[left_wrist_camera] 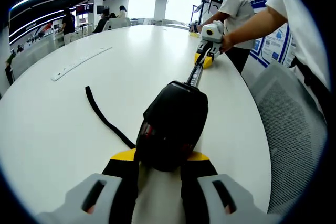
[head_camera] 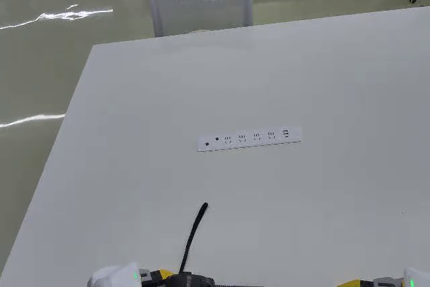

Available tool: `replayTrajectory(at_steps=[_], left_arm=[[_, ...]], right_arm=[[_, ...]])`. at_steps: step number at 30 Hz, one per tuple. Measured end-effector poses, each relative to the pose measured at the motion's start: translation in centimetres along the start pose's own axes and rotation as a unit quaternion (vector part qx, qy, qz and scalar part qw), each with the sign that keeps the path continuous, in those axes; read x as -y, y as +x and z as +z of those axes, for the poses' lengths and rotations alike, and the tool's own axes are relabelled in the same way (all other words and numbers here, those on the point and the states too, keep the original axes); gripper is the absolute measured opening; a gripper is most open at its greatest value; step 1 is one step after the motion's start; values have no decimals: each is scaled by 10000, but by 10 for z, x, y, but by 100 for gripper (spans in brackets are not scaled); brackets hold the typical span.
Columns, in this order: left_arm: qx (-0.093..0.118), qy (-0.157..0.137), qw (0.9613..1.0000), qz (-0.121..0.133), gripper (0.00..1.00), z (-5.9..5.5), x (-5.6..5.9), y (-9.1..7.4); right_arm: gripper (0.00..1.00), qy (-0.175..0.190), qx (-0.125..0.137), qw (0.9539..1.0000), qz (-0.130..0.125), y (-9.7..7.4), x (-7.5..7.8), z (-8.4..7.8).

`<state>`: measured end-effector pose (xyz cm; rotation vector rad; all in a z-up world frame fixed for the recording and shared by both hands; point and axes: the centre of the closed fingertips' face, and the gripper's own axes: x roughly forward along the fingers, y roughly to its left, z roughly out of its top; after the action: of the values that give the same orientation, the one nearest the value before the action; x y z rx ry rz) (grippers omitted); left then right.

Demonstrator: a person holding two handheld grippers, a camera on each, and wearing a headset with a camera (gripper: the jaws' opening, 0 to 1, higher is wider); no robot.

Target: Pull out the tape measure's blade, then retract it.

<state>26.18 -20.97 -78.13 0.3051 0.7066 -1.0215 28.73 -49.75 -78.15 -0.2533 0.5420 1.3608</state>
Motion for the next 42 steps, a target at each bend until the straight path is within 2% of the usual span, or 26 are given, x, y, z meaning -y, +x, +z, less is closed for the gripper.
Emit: replayTrajectory(at_steps=[5,6,12,18,22,36,42], left_arm=[[-85,78,9999,59,30,-4,-1,1],[-90,188,9998,61,30,-3,-1,1],[-105,84,9999,73,32,-3,-1,0],[-162,-10,9998,116,32,-5,-2,0],[-130,-62,9998,132,33,-4,-1,-1],[-147,-122,9997,129,39,-7,1,-4],[-127,-208,9994,241,43,-7,-2,-6]], right_arm=[[13,54,18,10000,-53,2,1,0],[13,75,8,9999,-68,3,1,0],[14,186,23,9995,-235,3,4,2],[14,231,-10,9994,-271,5,5,1],[15,234,-22,9993,-304,6,4,3],[23,284,1,9990,-357,6,0,7],[27,318,-1,9982,-506,5,2,8]])
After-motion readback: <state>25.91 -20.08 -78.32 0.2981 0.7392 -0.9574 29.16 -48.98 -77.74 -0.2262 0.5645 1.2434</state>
